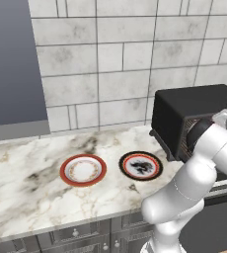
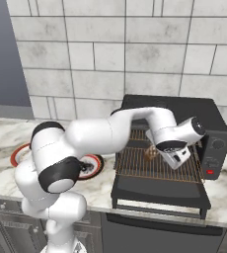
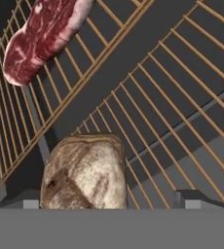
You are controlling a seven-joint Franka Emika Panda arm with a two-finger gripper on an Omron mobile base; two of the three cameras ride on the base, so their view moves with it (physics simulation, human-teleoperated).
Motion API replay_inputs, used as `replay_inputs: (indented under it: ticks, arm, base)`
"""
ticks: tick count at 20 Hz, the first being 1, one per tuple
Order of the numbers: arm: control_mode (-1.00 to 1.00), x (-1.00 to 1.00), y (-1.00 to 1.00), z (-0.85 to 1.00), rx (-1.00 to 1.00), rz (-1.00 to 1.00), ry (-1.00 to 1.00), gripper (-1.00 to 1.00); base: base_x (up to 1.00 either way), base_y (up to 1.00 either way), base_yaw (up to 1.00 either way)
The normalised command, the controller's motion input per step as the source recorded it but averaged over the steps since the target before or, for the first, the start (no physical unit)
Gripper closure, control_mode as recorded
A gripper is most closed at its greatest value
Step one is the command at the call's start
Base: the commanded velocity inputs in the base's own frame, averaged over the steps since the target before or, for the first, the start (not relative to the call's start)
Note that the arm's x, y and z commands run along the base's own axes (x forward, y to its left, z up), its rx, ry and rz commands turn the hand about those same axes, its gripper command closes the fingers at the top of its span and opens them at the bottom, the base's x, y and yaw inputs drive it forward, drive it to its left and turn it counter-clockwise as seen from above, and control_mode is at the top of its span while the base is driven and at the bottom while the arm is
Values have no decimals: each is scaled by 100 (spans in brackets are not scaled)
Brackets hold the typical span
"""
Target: Open the toaster oven door. Place the bread on the bottom rack in the toaster oven and place the steak on the top rack.
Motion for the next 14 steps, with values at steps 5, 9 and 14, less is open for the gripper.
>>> replay_inputs:
  ticks: [5, 9, 14]
  arm:
    - [-100, 2, 0, -48, 0, -1, 1, -100]
    - [-100, 7, -1, -54, 0, 0, 2, -100]
    - [-100, 6, -8, -8, 0, 0, 0, -100]
  base:
    - [0, 0, 0]
    - [0, 0, 0]
    - [0, 0, 0]
